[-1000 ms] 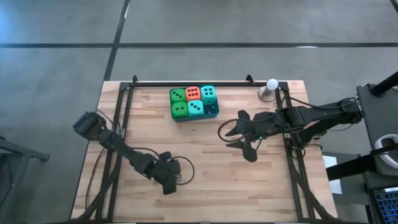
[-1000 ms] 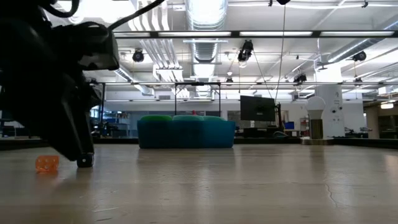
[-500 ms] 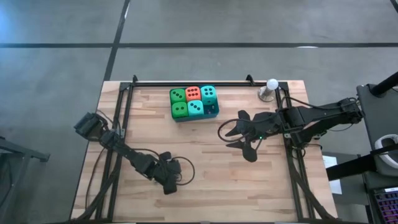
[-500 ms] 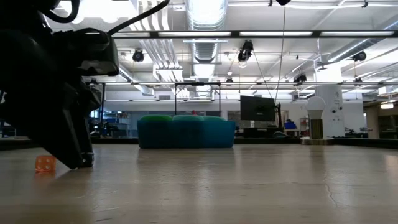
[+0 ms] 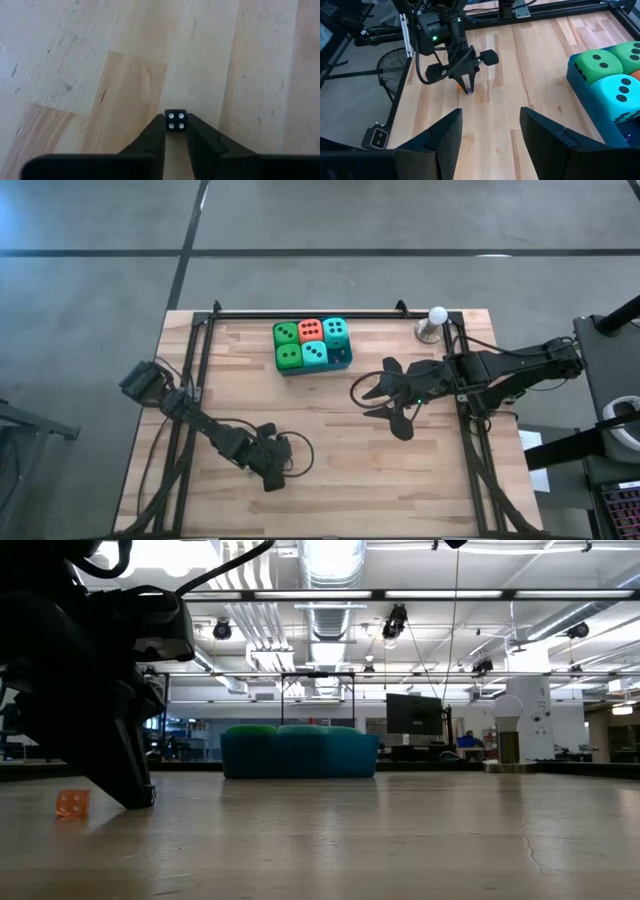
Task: Pick & Place Dice
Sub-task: Put the small black dice into the blue bin
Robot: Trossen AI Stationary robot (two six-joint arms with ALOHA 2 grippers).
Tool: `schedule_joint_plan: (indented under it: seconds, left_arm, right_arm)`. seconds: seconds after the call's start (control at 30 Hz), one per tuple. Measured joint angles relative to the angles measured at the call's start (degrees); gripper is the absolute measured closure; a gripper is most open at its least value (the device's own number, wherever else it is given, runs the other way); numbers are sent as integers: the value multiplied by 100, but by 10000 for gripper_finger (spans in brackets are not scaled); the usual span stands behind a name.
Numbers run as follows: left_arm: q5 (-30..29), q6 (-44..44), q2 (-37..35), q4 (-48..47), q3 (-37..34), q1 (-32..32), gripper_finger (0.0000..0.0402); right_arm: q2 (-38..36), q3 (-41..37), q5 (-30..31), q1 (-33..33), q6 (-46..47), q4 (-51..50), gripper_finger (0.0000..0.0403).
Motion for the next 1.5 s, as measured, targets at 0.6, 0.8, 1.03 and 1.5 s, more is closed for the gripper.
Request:
schedule_joint_plan:
  seconds: [0.6,0.8,1.03,1.5]
  left_arm:
    - [-353,-88,-1474,-26,39,838,360]
    - [-830,739,-1994,-17,452,1648,359]
    - [-848,1575,-1980,22,914,2966,359]
    - [371,1801,-639,1176,1215,4584,358]
  right_arm:
    - [0,-2,126,2,-2,-2,209]
    - [0,-2,490,-35,-4,-7,209]
    - [0,-2,490,-39,-3,-4,209]
    - [0,-2,514,-96,67,2,209]
